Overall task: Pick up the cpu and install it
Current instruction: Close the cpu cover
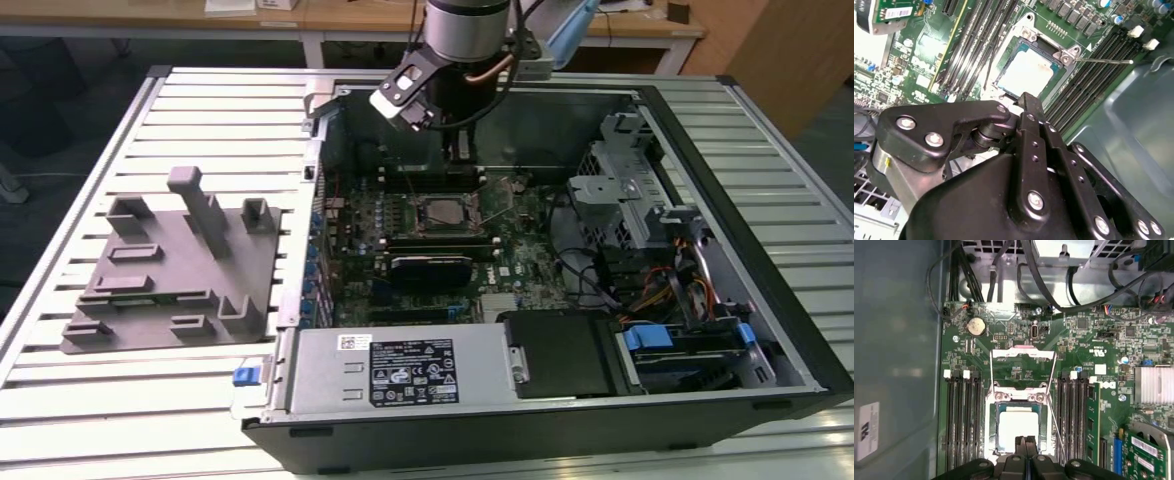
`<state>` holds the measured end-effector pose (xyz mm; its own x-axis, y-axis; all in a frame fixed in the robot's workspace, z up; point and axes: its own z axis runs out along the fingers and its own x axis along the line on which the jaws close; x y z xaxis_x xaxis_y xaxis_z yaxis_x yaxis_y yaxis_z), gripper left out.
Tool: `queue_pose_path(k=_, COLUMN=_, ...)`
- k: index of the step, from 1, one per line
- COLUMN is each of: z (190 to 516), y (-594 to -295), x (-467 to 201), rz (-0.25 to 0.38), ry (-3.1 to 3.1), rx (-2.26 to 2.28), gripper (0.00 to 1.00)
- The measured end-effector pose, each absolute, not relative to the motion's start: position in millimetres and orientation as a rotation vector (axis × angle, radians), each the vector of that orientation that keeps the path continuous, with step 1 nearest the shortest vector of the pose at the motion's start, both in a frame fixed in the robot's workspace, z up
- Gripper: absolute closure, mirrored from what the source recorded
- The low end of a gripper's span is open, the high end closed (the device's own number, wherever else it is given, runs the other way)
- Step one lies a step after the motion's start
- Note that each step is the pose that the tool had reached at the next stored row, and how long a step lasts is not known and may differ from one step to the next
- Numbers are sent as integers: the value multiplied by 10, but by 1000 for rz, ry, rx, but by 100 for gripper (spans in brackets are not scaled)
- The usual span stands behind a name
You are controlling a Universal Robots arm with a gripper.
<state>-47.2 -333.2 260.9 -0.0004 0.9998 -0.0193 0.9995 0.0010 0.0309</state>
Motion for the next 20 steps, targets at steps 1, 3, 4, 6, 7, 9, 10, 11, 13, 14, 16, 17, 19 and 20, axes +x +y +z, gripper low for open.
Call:
queue_pose_path(k=1, z=2614, y=-3334, x=-472, rz=13, ry=2197, rx=2195, gripper=89)
queue_pose_path(k=3, z=2614, y=-3359, x=-472, rz=13, ry=2197, rx=2196, gripper=89)
queue_pose_path(k=4, z=2614, y=-3373, x=-472, rz=13, ry=2197, rx=2196, gripper=89)
queue_pose_path(k=6, z=2614, y=-3385, x=-472, rz=13, ry=2197, rx=2196, gripper=89)
queue_pose_path(k=7, z=2613, y=-3386, x=-472, rz=13, ry=2197, rx=2196, gripper=89)
queue_pose_path(k=9, z=2612, y=-3386, x=-468, rz=11, ry=2196, rx=2195, gripper=89)
queue_pose_path(k=10, z=2611, y=-3386, x=-457, rz=11, ry=2197, rx=2195, gripper=89)
queue_pose_path(k=11, z=2610, y=-3386, x=-430, rz=11, ry=2196, rx=2195, gripper=89)
queue_pose_path(k=13, z=2610, y=-3386, x=-387, rz=11, ry=2197, rx=2194, gripper=89)
queue_pose_path(k=14, z=2611, y=-3387, x=-381, rz=11, ry=2197, rx=2194, gripper=89)
queue_pose_path(k=16, z=2648, y=-3386, x=-380, rz=11, ry=2197, rx=2194, gripper=89)
queue_pose_path(k=17, z=2679, y=-3386, x=-380, rz=11, ry=2197, rx=2194, gripper=89)
queue_pose_path(k=19, z=2712, y=-3386, x=-379, rz=10, ry=2197, rx=2194, gripper=89)
queue_pose_path(k=20, z=2711, y=-3386, x=-375, rz=11, ry=2197, rx=2194, gripper=89)
